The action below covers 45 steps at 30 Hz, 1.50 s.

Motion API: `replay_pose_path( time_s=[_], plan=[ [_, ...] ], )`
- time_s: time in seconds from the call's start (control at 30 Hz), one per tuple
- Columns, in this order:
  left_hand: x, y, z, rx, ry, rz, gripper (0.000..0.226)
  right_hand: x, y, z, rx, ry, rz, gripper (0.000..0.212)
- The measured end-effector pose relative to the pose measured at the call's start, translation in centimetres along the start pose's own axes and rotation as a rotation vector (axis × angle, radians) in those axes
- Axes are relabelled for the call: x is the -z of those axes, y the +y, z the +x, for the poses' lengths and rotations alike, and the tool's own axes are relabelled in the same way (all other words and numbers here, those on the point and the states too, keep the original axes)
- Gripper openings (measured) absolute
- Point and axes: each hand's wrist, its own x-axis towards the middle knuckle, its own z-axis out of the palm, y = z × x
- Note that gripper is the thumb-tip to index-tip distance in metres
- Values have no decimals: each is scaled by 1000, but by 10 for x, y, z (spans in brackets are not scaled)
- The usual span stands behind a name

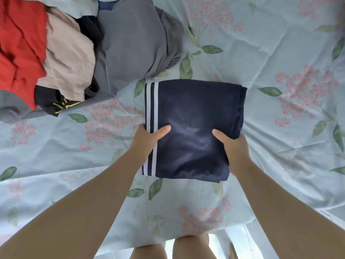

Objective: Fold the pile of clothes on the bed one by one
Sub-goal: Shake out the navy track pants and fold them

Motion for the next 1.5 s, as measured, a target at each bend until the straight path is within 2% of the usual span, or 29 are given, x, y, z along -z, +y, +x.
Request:
replay_pose_path(
  time_s=[0.07, 0.17, 0.23, 0.53, 0.87, 1.1, 1.5],
  plan=[
    [-1, 1, 3, 30, -37, -110, 60, -5, 0, 2, -23, -75, 82, 60],
    [0, -1, -5, 58, -213, -229, 32, -12, 1, -7, -115, -243, 124, 35],
    [4, -4, -17, 94, -269, -264, 31, -11, 2, -21, -169, -301, 164, 25],
    [63, -9, -107, -43, -274, -329, 30, 18, -1, -119, -38, -348, 236, 33],
    [80, 47, -222, -238, -242, -313, 8, 68, -45, -222, 131, -312, 275, 29],
    [5, 126, -246, -304, -255, -299, 18, 154, -107, -200, 242, -246, 278, 29],
    [-245, 285, -245, -214, -248, -352, 33, 381, -237, -59, 232, -184, 165, 34]
  ],
)
